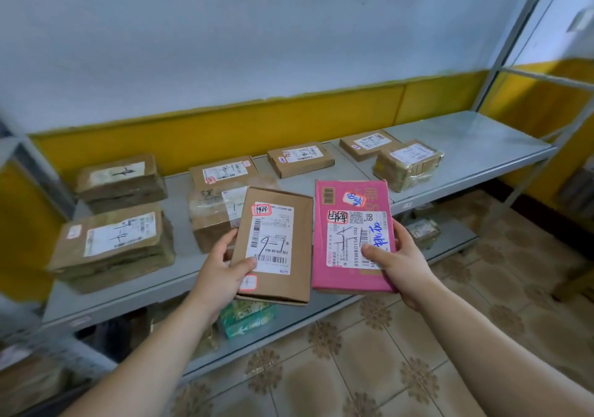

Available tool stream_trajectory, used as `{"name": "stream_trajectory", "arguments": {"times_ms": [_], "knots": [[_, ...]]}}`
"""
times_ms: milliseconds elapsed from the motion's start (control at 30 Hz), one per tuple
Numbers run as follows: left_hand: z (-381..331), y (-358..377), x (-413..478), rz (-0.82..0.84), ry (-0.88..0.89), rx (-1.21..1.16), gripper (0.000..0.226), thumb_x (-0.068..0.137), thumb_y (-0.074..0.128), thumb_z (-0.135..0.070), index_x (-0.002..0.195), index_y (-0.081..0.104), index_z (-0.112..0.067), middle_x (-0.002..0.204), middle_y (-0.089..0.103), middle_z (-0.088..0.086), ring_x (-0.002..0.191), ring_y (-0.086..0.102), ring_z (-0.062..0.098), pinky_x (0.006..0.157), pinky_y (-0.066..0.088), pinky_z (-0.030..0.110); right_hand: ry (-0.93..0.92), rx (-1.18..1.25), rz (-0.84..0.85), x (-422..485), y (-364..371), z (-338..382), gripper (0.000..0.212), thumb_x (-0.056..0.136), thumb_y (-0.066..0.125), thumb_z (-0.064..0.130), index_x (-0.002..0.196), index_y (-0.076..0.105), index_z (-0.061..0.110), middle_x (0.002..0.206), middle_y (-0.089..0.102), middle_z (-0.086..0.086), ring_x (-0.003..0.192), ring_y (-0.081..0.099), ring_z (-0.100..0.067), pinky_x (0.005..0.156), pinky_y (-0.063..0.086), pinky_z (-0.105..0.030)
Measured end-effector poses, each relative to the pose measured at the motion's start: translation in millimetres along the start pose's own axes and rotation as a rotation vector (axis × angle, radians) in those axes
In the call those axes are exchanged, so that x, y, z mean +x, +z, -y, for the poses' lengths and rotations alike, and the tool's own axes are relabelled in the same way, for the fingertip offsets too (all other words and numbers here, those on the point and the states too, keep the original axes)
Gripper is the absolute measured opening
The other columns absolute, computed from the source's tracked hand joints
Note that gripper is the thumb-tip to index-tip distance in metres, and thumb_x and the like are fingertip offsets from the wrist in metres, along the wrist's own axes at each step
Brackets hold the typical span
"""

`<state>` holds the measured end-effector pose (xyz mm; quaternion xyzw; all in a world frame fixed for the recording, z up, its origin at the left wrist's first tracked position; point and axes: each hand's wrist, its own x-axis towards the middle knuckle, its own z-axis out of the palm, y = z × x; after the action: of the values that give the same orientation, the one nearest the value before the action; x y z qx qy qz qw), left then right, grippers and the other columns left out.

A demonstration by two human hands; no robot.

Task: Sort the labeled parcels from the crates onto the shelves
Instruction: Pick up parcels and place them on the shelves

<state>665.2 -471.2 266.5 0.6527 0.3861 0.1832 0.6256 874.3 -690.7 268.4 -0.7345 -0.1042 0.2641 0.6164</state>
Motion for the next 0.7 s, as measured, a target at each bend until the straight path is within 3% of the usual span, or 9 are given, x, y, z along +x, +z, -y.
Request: {"name": "stream_trajectory", "arguments": {"times_ms": [167,300,400,567,700], "knots": [[-20,25,4,-0.08,0.036,0.01,0.065,0.089,0.066,-0.008,0.141,0.038,-0.036,0.112,0.066,-0.009,0.099,0.068,0.019,0.09,0.054,0.043,-0.027,0.008,0.064,30,-20,10,0.081,0.08,0.082,0.015,0.146,0.038,0.032,0.112,0.071,-0.002,0.09,0.074,-0.024,0.082,0.059,-0.052],[-48,83,10,-0.105,0.085,0.011,0.065,0.09,0.064,-0.005,0.143,0.038,-0.031,0.099,0.059,-0.023,0.092,0.068,0.013,0.073,0.053,0.027,-0.04,0.028,0.099,52,-68,27,0.078,0.084,0.078,0.01,0.147,0.037,0.029,0.109,0.072,-0.001,0.084,0.075,-0.021,0.073,0.061,-0.043],[-67,140,22,-0.092,0.112,0.015,0.066,0.09,0.064,-0.006,0.144,0.036,-0.032,0.105,0.062,-0.016,0.09,0.068,0.012,0.07,0.051,0.026,-0.066,0.025,0.089,74,-120,44,0.079,0.085,0.077,0.01,0.148,0.034,0.029,0.108,0.071,-0.001,0.079,0.075,-0.018,0.065,0.06,-0.038],[-94,224,42,-0.057,0.115,0.0,0.065,0.089,0.066,-0.01,0.141,0.037,-0.036,0.124,0.064,0.003,0.095,0.069,0.019,0.077,0.056,0.034,-0.102,0.029,0.035,107,-202,66,0.085,0.084,0.077,0.01,0.151,0.03,0.029,0.108,0.069,0.002,0.08,0.075,-0.02,0.077,0.06,-0.048],[-118,272,63,-0.026,0.151,-0.007,0.066,0.09,0.064,-0.008,0.145,0.034,-0.031,0.124,0.061,0.003,0.096,0.067,0.017,0.07,0.052,0.027,-0.109,0.064,-0.019,134,-248,79,0.085,0.083,0.078,0.013,0.151,0.03,0.03,0.111,0.068,0.001,0.082,0.075,-0.02,0.076,0.061,-0.045]]}}
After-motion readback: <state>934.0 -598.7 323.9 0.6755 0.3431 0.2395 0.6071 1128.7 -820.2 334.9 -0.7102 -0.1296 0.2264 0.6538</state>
